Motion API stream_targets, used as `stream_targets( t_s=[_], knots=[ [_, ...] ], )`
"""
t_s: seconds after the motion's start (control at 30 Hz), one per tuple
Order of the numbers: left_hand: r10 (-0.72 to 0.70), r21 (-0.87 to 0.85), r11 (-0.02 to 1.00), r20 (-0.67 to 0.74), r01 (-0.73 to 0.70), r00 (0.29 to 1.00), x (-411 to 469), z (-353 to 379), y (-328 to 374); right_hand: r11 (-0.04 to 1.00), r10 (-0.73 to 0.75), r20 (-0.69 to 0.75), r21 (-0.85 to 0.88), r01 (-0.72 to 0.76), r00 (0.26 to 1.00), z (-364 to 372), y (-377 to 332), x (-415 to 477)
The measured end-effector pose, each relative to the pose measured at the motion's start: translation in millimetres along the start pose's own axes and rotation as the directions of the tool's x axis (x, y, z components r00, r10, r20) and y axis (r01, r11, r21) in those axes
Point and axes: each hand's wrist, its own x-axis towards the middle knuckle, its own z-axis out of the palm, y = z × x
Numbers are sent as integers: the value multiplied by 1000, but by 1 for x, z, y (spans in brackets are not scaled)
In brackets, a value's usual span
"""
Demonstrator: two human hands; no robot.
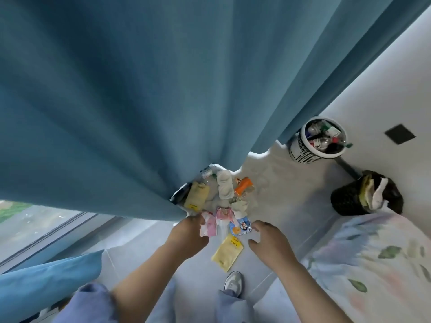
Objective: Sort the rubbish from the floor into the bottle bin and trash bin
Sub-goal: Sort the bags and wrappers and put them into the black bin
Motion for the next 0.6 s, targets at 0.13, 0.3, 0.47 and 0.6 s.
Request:
stream_targets(
  t_s=[0.13, 0.3, 0.47, 0.6],
  knots=[
    [41, 51, 998, 70, -44, 997, 51, 30, -30, 997, 79, -14, -12, -79, 997, 54, 18, 31],
    [98, 145, 983, 110, -113, 989, 122, 83, -86, 983, 186, -28, 3, -186, 982, 140, 35, 88],
    [121, 188, 973, 81, -134, 989, 193, 158, -158, 975, 222, -44, 42, -220, 974, 240, 60, 156],
    [161, 245, 955, 52, -168, 986, 248, 230, -216, 982, 176, -41, -64, -178, 984, 319, 87, 210]
  ],
)
